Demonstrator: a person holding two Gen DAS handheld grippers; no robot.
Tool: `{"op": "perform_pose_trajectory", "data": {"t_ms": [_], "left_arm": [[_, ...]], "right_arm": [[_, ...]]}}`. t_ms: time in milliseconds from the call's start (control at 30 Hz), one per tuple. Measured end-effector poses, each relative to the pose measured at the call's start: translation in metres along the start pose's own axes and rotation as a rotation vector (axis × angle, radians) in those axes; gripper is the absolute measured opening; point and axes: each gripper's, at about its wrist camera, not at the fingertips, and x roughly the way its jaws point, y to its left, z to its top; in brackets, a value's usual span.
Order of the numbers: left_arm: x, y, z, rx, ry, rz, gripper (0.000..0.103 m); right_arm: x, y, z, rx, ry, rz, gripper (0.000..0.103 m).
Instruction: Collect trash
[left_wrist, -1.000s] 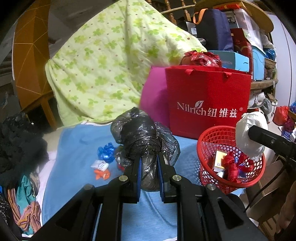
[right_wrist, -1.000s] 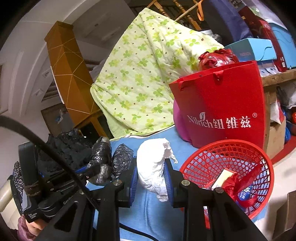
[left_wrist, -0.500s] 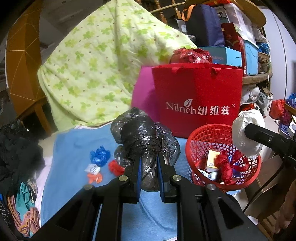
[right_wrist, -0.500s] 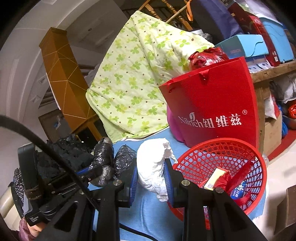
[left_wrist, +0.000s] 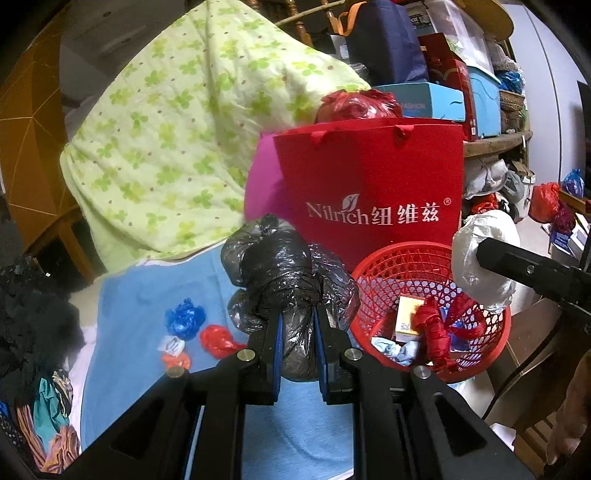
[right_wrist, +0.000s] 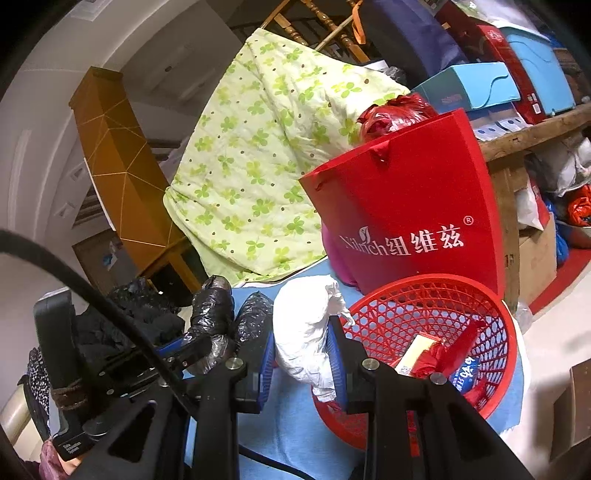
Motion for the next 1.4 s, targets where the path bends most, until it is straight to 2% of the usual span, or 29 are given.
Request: {"op": "perform_pose_trajectory", "data": {"t_ms": [567,933,1033,1267,1333,1367,1400], "left_arm": [[0.006,-0.029,0.005,0.058,0.004,-0.025,0.016],[0.015,-0.048,0.006,0.088,0.013,-0.057,0.016],[0.020,-0.053,0.007,0.090,0.014,-0.107,0.017],[0.047,-0.057,0.005,0.023,0.062,-0.298,0.019],[0.054,-0.055,0.002,0.004,0.083,-0.338,0.024],[0.057,-0.054,0.000,-0.004,0.092,-0.346,0.036],[0.058,-0.053,-0.001,-0.012,0.093,-0.339,0.042]], "right_arm": [[-0.008,-0.027,0.000,0.051,-0.015,-0.026,0.029],[-0.004,-0.058,-0.002,0.130,-0.006,-0.047,0.029],[-0.003,-0.066,-0.003,0.153,-0.008,-0.053,0.029],[0.002,-0.090,-0.007,0.220,0.005,-0.070,0.031],[0.004,-0.096,-0.009,0.244,0.017,-0.069,0.031],[0.004,-0.098,-0.010,0.255,0.022,-0.065,0.032],[0.004,-0.100,-0.010,0.264,0.024,-0.066,0.034]]}}
